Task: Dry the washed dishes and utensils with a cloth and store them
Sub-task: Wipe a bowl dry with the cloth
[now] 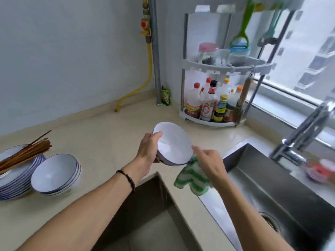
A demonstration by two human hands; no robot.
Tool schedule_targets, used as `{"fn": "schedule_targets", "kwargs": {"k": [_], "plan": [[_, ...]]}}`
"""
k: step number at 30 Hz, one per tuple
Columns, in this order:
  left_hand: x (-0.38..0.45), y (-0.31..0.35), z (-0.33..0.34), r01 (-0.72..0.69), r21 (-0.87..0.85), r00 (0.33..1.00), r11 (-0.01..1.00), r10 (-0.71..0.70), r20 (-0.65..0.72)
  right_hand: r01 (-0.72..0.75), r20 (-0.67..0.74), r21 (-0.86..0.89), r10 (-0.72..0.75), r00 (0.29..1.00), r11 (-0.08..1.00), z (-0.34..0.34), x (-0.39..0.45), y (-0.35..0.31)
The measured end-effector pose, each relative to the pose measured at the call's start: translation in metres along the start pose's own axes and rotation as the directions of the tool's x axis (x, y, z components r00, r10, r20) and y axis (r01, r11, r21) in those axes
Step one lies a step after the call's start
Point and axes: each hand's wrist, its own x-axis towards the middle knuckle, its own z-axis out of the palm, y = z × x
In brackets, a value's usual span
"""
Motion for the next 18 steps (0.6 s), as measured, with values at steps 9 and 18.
{"fn": "schedule_targets", "kwargs": {"k": [9, 18], "plan": [[-0.013, -0.017, 0.16, -0.401, 0.701, 0.903, 0.59, 0.381, 0.196, -0.198, -0.13, 0.187, 0.224, 0.966, 0.962, -0.14, -0.016, 0.111], [-0.025, -0.021, 0.231, -0.549, 0.739, 0.829, 0.392, 0.368, 0.42, -0.208, -0.307, 0.369, 0.33, 0.893, 0.906, -0.187, -0.014, 0.161]]}}
